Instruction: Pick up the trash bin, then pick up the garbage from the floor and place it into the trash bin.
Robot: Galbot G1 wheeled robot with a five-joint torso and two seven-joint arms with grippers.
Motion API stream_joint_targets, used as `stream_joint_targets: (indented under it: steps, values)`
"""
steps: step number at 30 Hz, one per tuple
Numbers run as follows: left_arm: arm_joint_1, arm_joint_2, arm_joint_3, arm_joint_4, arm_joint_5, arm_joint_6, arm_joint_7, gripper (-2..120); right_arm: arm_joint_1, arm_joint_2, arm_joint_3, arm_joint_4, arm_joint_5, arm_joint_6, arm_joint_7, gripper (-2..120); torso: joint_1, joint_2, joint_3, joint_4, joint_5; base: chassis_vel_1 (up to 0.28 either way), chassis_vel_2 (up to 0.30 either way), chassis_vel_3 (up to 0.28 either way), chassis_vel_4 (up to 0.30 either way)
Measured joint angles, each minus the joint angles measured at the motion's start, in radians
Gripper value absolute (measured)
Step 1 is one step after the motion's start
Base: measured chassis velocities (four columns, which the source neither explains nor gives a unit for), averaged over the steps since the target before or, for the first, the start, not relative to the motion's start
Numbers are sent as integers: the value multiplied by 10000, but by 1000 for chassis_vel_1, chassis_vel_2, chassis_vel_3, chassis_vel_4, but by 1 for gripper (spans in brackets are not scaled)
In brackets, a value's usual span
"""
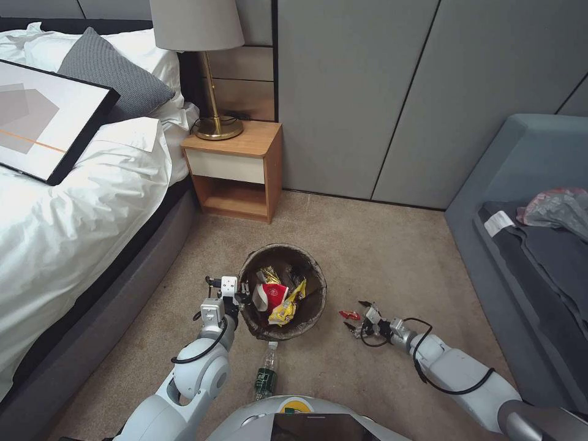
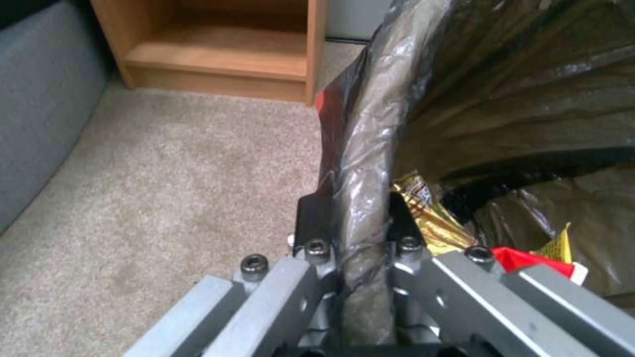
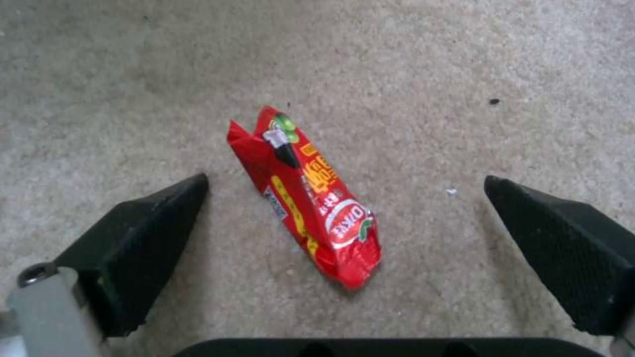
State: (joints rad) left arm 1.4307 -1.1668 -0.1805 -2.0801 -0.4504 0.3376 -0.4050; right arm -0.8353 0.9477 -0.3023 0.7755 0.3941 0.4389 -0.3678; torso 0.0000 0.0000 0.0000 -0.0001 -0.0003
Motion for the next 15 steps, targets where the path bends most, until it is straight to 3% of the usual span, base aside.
stream_joint_targets:
  steps: [15]
  values:
    - [-40, 31, 13, -1, -28, 7, -14, 0, -306, 337, 337, -155, 22, 186, -8, 91, 0, 0, -1, 0, -2, 0, 0, 0, 0]
